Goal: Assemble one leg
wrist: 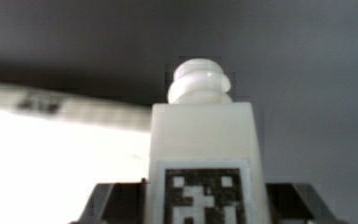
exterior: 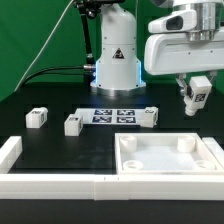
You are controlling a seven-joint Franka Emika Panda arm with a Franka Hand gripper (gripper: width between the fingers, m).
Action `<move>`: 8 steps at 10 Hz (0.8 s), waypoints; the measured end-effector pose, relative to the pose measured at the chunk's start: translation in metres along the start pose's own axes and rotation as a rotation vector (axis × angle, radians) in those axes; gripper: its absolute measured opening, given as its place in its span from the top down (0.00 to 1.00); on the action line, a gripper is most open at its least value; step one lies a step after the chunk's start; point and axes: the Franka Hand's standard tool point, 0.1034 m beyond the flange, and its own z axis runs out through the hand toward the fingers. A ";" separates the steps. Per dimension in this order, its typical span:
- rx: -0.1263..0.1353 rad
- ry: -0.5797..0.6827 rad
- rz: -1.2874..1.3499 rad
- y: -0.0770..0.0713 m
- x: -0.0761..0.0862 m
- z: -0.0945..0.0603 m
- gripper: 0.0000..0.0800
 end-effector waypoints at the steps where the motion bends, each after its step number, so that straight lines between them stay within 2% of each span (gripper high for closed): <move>1: -0.002 0.015 -0.009 0.008 0.015 -0.001 0.64; 4: -0.007 0.030 -0.052 0.044 0.061 0.002 0.64; 8: -0.009 0.064 -0.055 0.042 0.061 0.004 0.64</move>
Offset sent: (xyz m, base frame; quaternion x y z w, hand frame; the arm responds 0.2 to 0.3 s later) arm 0.0787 -0.0261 -0.0013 0.0202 -0.0087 -0.0322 0.9992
